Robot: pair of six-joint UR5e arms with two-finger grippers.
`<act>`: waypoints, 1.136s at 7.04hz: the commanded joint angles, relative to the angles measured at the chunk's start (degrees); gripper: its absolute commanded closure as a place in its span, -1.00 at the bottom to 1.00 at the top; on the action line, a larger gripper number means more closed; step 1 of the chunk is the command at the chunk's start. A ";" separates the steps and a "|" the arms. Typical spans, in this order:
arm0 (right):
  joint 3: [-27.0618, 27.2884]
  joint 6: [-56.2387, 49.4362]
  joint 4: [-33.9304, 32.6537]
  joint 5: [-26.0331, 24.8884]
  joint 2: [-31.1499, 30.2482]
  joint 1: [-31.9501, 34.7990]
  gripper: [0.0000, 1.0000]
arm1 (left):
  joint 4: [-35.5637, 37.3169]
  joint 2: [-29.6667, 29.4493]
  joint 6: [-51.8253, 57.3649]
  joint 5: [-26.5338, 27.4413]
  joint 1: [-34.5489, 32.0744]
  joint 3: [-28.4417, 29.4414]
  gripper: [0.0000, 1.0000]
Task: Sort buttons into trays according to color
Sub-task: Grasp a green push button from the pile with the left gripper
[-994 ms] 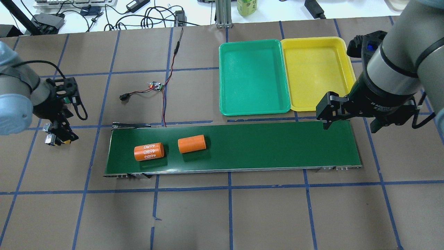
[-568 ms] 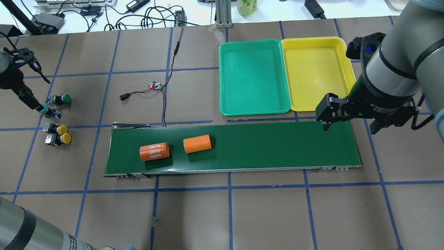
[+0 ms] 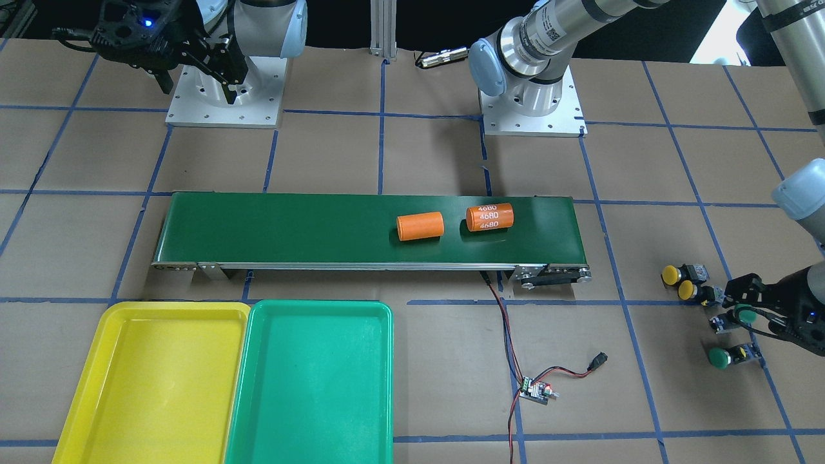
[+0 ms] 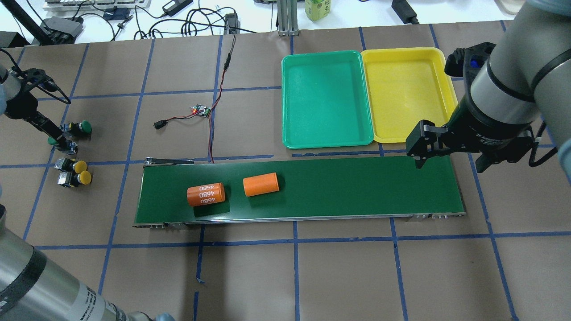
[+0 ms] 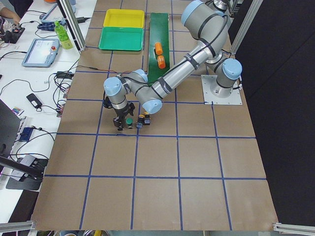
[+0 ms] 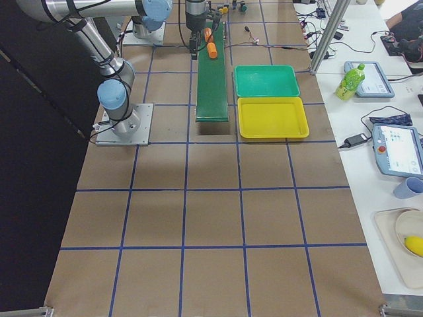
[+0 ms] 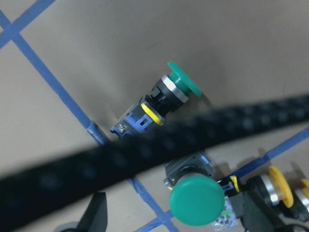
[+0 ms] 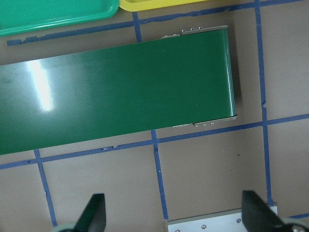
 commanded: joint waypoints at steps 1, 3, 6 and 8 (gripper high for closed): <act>0.00 0.09 0.15 0.02 -0.09 0.00 -1.00 | -0.75 -0.31 -3.06 -0.30 0.07 -1.04 -1.00; 0.09 0.61 0.15 0.11 -0.53 0.17 -1.00 | -0.92 -0.14 -5.70 0.40 0.07 -1.30 0.93; 0.26 0.62 0.32 0.89 -0.88 0.52 -1.00 | -1.79 2.22 -8.67 -0.04 -0.71 -1.04 1.00; 0.18 0.53 0.41 3.63 -0.53 0.44 -1.00 | -12.91 10.80 -21.21 -2.13 -6.30 -1.82 1.00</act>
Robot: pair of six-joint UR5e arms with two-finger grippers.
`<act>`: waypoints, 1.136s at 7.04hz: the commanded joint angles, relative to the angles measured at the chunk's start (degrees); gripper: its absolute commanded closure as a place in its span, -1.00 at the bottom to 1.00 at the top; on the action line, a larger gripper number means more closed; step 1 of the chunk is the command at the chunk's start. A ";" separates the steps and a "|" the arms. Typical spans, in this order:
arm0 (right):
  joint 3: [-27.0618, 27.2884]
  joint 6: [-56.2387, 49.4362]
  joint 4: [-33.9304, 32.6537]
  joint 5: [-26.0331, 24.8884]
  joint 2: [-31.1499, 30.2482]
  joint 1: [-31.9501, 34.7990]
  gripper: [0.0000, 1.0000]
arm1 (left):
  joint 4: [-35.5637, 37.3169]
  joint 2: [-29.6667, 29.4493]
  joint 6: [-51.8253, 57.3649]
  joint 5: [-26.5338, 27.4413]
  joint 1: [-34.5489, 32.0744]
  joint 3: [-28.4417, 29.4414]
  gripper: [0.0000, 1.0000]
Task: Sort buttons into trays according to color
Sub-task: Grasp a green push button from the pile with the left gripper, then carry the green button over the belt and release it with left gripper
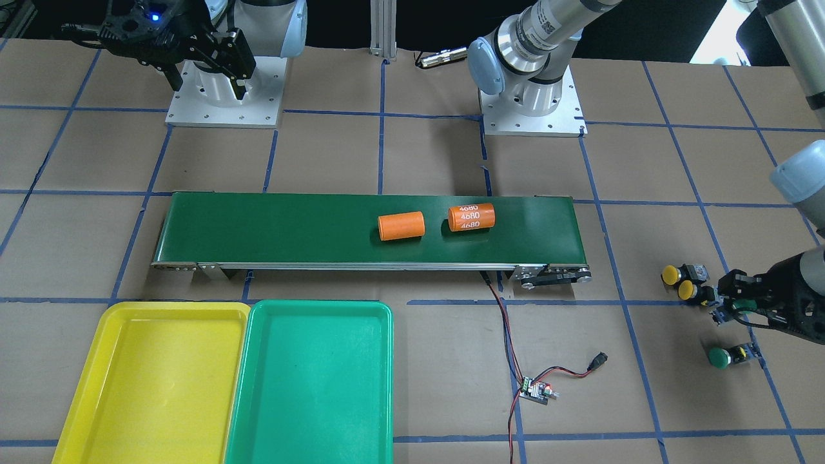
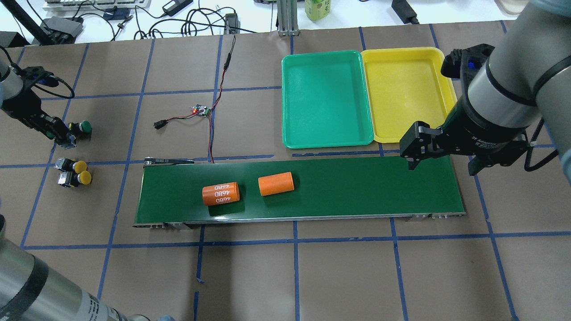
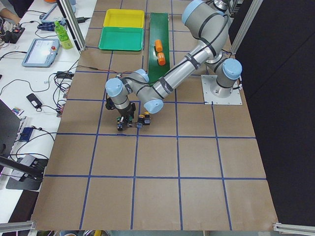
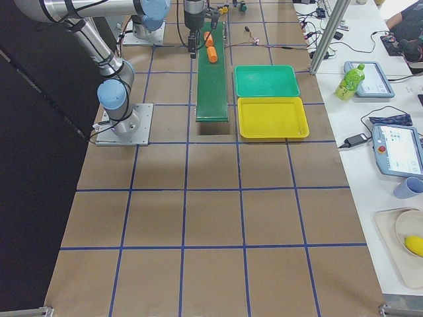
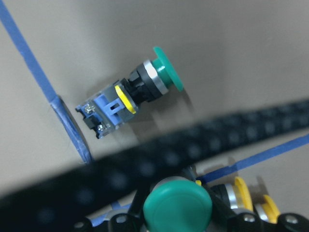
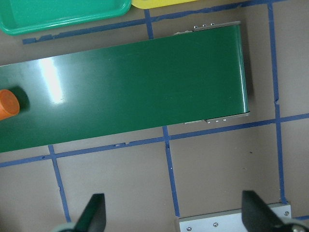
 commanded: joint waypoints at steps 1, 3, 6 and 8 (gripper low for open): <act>0.00 -0.11 0.28 0.62 0.11 -0.12 -1.00 | -11.70 10.46 -14.65 -2.07 -6.56 -2.71 1.00; 0.00 -0.11 0.19 0.62 0.20 -0.12 -1.00 | -13.09 19.87 -30.66 -7.78 -12.45 -12.44 1.00; 0.00 -0.11 0.28 0.53 0.20 -0.38 -1.00 | -6.53 25.62 -44.06 -8.05 -21.59 -21.42 1.00; 0.00 -0.37 0.63 0.97 0.29 -0.65 -1.00 | -0.19 26.59 -45.14 -8.14 -22.93 -26.97 1.00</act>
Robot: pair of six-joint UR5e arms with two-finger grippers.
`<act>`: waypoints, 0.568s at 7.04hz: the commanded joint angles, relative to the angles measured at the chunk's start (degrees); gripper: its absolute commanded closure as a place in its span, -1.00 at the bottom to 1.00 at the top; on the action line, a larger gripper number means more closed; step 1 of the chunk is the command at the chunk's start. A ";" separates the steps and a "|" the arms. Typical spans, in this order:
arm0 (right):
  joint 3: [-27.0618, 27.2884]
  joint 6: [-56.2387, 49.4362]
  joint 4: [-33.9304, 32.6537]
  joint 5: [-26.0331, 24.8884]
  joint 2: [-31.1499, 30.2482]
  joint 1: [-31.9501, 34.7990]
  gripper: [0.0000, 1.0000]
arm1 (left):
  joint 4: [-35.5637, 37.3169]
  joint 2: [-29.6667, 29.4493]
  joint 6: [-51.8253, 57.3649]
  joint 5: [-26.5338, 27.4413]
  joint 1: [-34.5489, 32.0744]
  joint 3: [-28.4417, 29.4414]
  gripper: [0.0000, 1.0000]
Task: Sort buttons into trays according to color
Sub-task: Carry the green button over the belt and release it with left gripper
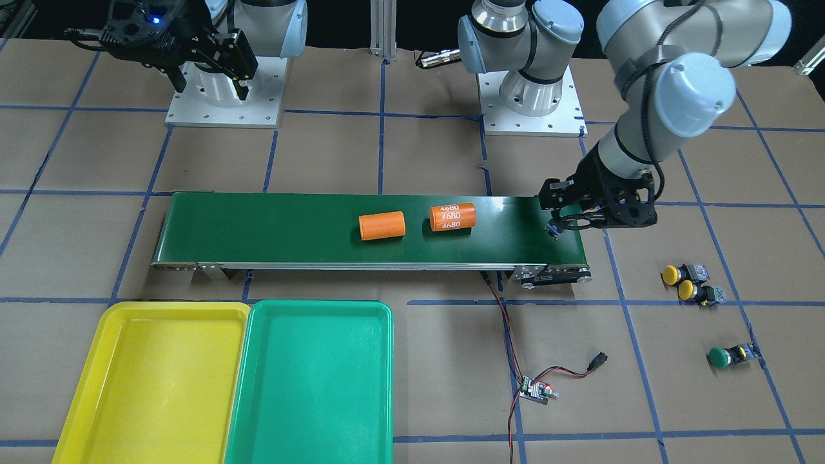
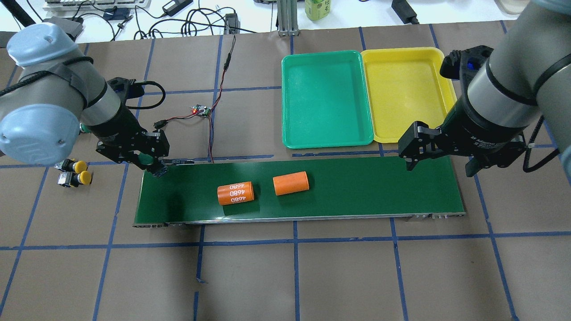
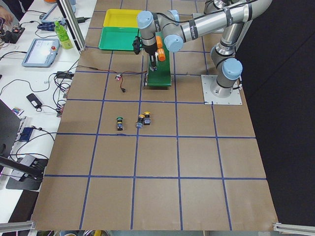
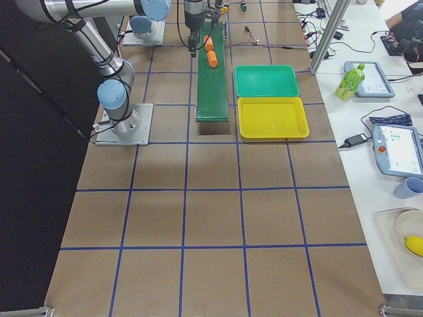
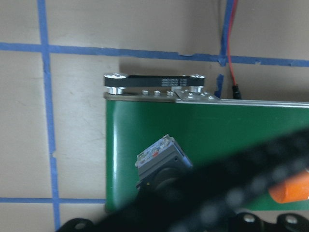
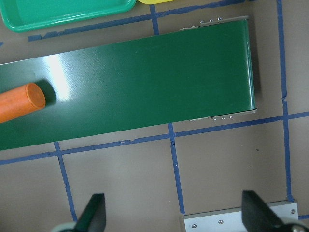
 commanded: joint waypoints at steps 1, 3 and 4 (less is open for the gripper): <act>0.00 -0.09 0.16 -0.14 -0.02 -0.14 -1.00 | 3.79 0.49 -0.37 -0.29 -1.45 -4.22 1.00; 0.00 -0.35 -0.62 -0.06 0.06 -0.22 -1.00 | 5.62 -0.73 1.66 0.15 -4.69 -4.32 1.00; 0.00 -0.26 -0.45 -0.15 0.06 -0.23 -1.00 | 6.16 -0.92 3.58 0.32 -5.49 -5.02 1.00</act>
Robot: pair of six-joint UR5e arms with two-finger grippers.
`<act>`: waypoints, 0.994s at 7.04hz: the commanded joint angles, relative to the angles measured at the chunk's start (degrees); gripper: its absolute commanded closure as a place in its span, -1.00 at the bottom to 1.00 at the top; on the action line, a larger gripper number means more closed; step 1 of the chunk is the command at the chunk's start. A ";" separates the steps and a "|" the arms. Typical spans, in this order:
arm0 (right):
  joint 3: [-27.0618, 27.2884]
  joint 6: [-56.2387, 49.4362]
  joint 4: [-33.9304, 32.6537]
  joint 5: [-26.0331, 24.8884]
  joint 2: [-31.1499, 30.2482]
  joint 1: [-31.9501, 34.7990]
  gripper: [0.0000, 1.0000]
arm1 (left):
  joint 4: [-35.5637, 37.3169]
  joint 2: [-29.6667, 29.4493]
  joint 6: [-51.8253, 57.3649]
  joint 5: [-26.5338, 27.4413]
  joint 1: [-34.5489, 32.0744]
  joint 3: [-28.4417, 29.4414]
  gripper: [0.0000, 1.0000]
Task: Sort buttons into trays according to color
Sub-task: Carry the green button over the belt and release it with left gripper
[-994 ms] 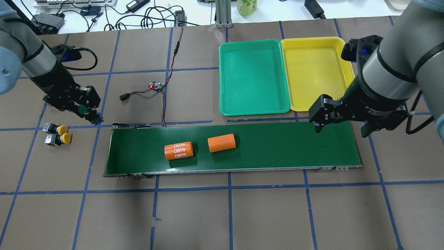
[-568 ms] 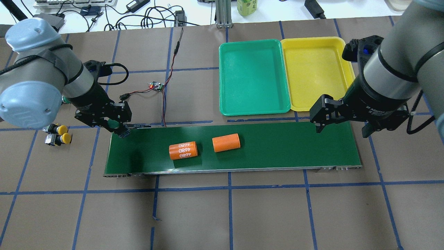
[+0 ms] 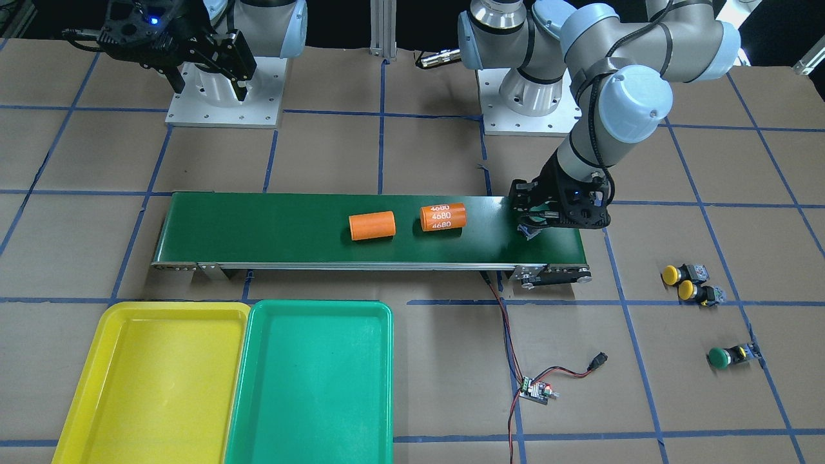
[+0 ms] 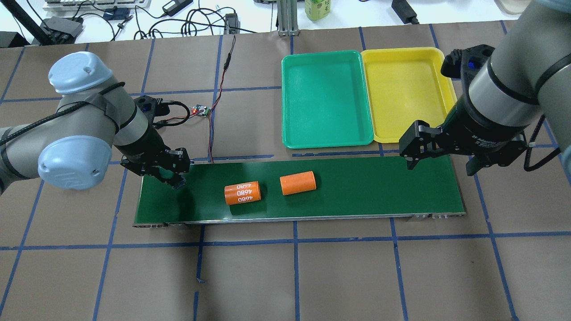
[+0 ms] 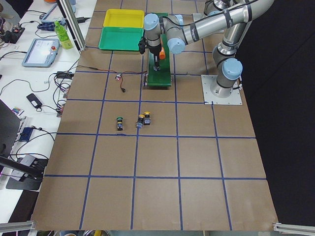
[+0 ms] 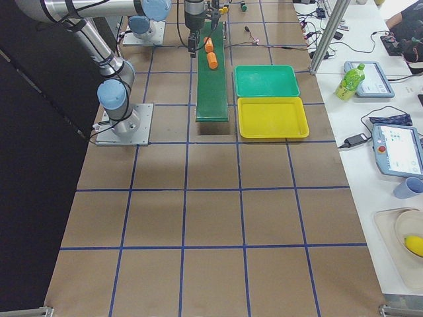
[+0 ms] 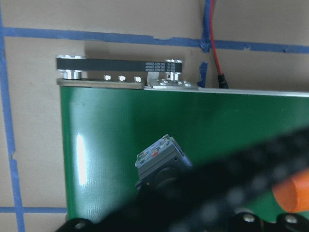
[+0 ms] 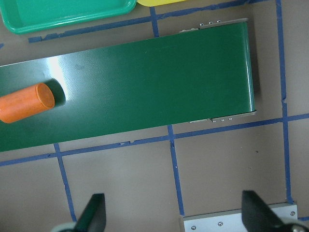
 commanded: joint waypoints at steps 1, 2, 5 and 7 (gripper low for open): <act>0.00 0.12 0.31 -0.07 -0.05 0.05 -1.00 | 1.17 -0.38 6.61 0.48 -1.54 -1.69 0.77; 0.00 0.20 0.23 -0.07 0.03 0.05 -1.00 | 1.17 -0.29 10.66 0.66 -1.72 -2.31 0.77; 0.17 0.55 -0.03 0.02 0.04 0.23 -1.00 | 1.70 -0.38 13.16 1.19 -3.03 -3.10 -0.92; 0.17 -0.06 -0.12 0.02 0.04 0.14 -1.00 | 2.57 -0.46 12.46 1.01 -6.10 -2.93 -1.00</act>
